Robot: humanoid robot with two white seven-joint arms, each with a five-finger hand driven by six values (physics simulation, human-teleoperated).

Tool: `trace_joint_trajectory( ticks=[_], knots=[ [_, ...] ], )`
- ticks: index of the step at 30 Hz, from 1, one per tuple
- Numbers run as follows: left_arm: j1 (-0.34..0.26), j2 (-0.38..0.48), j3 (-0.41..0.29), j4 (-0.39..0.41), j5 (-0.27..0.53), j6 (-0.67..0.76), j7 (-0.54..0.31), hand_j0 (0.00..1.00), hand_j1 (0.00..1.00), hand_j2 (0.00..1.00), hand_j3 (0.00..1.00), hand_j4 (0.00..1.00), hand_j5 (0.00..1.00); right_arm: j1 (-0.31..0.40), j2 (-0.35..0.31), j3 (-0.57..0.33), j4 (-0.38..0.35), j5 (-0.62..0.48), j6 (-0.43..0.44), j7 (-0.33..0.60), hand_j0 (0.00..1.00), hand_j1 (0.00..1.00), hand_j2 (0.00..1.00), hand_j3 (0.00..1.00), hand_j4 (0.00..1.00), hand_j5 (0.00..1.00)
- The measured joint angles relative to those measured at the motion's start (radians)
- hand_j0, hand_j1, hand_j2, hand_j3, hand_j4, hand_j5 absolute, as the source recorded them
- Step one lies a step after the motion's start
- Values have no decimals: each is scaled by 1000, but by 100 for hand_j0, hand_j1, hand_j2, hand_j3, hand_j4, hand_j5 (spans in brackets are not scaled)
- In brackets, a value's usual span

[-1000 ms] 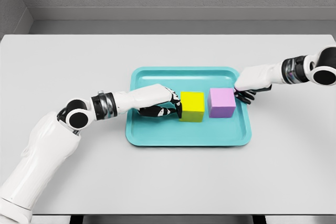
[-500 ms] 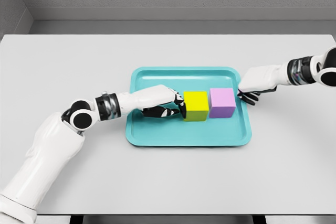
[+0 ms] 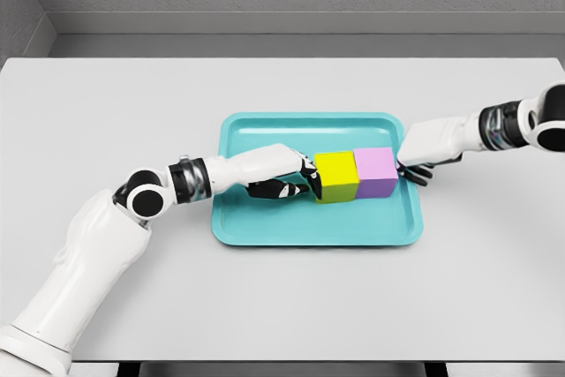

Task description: Push two cubes

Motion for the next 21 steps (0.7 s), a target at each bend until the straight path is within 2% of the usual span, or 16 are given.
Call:
trace_joint_trajectory(
  ticks=[8,15,21],
  knots=[
    [-18,5,-5,2,-28,-12,-4,49,49,49,49,49,49,-5,0,7,-9,7,0,2,13,13,13,13,13,13],
    [-11,25,-2,-16,-54,-23,-5,49,49,49,49,49,49,-6,-2,7,0,1,0,0,13,13,13,13,13,13],
    [-17,55,2,-40,-58,-28,-7,49,49,49,49,49,49,-11,-1,-6,48,15,-1,-1,13,13,13,13,13,13]
  ],
)
